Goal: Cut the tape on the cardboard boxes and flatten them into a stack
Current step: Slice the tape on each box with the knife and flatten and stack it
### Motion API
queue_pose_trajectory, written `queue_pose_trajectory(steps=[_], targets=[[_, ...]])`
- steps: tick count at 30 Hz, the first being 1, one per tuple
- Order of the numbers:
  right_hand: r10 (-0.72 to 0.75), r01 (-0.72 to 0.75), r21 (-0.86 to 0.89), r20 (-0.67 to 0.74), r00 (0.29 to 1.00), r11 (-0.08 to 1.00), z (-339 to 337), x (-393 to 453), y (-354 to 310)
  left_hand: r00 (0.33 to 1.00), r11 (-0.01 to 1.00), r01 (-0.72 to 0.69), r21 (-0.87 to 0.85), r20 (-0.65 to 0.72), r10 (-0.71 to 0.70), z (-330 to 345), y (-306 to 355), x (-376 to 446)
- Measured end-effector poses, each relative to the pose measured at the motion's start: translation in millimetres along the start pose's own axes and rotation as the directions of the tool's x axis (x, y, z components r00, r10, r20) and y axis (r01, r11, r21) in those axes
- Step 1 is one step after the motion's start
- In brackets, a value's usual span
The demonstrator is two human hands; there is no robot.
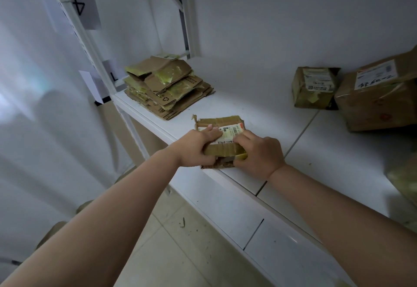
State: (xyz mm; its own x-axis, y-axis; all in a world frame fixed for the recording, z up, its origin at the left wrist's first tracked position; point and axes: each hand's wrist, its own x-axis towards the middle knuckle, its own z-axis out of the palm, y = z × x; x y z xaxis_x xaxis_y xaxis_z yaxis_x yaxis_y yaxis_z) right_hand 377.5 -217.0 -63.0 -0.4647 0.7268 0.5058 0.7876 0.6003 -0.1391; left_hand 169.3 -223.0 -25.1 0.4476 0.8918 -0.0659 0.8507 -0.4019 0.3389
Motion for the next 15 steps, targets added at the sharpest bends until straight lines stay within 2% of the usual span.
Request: queue_pose_trajectory(steps=[6,8,10,15], targets=[[0.109,-0.126,0.102,0.162,0.981,0.987,-21.6,8.0,4.9,0.996,0.981,0.091,-0.172,0.035,-0.086,-12.4,-7.2,-2.3],[0.194,-0.222,0.170,0.169,0.966,0.960,-25.1,9.2,7.3,0.991,0.920,0.131,-0.369,0.030,-0.130,-13.3,-10.6,-1.7],[0.283,-0.304,0.202,0.124,0.951,0.931,-25.0,10.0,5.5,0.986,0.852,0.116,-0.511,-0.044,-0.161,-11.9,-11.7,1.7],[0.304,-0.298,0.165,-0.013,0.953,0.940,-13.2,7.3,-0.4,0.937,0.881,0.072,-0.468,-0.270,-0.221,1.4,-7.2,9.9]])
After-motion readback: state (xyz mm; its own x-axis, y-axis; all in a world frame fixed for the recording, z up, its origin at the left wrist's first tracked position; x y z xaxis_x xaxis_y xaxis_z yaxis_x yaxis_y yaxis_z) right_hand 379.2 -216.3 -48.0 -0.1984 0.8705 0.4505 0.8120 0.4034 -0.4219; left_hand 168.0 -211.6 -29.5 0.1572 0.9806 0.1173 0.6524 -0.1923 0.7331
